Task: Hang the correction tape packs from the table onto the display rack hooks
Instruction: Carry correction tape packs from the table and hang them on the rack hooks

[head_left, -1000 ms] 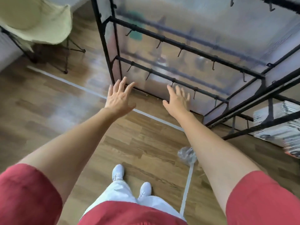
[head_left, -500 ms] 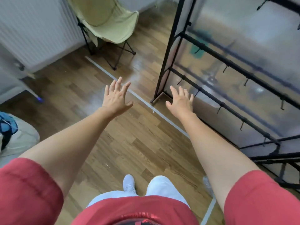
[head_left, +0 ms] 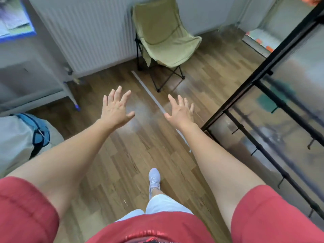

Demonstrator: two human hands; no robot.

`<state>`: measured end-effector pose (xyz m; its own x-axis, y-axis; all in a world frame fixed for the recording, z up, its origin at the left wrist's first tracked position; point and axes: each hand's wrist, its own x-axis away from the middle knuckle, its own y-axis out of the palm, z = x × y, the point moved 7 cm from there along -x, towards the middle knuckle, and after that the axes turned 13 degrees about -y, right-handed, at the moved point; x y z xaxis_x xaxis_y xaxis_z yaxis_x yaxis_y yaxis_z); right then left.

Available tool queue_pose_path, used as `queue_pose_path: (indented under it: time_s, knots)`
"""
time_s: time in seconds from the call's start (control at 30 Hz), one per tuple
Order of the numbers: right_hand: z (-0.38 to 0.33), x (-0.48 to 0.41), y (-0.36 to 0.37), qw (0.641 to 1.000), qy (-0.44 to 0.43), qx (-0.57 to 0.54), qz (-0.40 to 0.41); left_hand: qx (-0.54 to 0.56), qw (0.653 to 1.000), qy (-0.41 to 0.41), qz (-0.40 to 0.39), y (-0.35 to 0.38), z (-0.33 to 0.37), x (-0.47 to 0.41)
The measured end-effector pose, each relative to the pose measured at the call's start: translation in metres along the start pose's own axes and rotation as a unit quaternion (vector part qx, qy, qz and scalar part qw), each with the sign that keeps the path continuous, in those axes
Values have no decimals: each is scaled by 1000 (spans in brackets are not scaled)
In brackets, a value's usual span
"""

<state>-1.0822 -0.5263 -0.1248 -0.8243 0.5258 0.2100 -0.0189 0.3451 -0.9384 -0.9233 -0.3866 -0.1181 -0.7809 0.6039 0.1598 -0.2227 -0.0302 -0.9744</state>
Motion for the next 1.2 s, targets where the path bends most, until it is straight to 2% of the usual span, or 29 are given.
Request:
queue_pose_path:
  time_s: [0.23,0.47,0.87,1.2]
  knots:
    - [-31,-143,-36,996,-67,62,-23,13,997,-70,27,-39,-25,-114]
    - [-99,-266,-42,982,-147,105,-51,30,989,-143,31,-64,-93,-204]
    - [-266,-494,-73,975,-204,90,-21,40,973,-218,67,-150,-269,-390]
    - [-408,-646,-52,948,-300,89,-66,35,939,-337,57,-173,-411,-480]
